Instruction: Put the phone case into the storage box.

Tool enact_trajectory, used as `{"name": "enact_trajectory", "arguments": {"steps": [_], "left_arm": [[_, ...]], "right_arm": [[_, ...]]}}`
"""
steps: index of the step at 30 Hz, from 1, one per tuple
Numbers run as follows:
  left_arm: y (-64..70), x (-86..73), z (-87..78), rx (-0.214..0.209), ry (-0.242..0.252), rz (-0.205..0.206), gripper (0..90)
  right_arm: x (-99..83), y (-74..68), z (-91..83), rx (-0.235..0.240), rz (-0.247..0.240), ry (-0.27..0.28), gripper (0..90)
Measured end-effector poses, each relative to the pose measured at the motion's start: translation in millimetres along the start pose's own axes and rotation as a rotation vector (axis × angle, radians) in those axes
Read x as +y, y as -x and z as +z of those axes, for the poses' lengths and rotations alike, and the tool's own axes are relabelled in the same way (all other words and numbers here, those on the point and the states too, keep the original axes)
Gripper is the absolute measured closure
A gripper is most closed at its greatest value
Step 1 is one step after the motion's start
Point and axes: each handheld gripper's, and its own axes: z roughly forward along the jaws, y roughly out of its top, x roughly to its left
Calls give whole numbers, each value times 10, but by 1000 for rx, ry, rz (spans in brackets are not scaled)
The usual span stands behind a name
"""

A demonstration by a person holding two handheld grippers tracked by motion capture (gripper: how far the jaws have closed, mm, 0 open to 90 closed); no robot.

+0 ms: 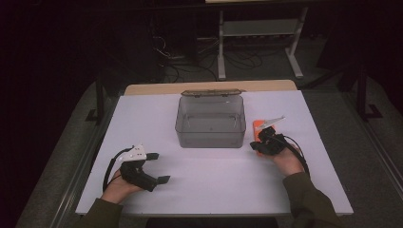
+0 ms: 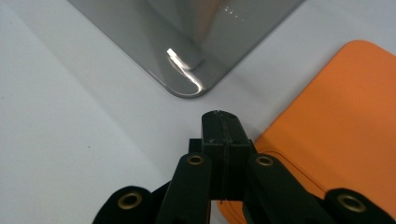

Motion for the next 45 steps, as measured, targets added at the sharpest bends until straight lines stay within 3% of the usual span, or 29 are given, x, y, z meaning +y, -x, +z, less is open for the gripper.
{"name": "enact_trajectory", "arguments": {"steps": [11, 25, 45], "left_arm": [[-13, -3, -6, 2, 6, -11, 0], [-6, -2, -3, -1, 1, -9, 0], [2, 4, 12, -7, -2, -6, 0]], "right_arm": [[-17, -11, 69, -27, -5, -59, 890], [-39, 21, 35, -72, -13, -84, 890], [-196, 343, -148, -156, 66, -88, 891]]}}
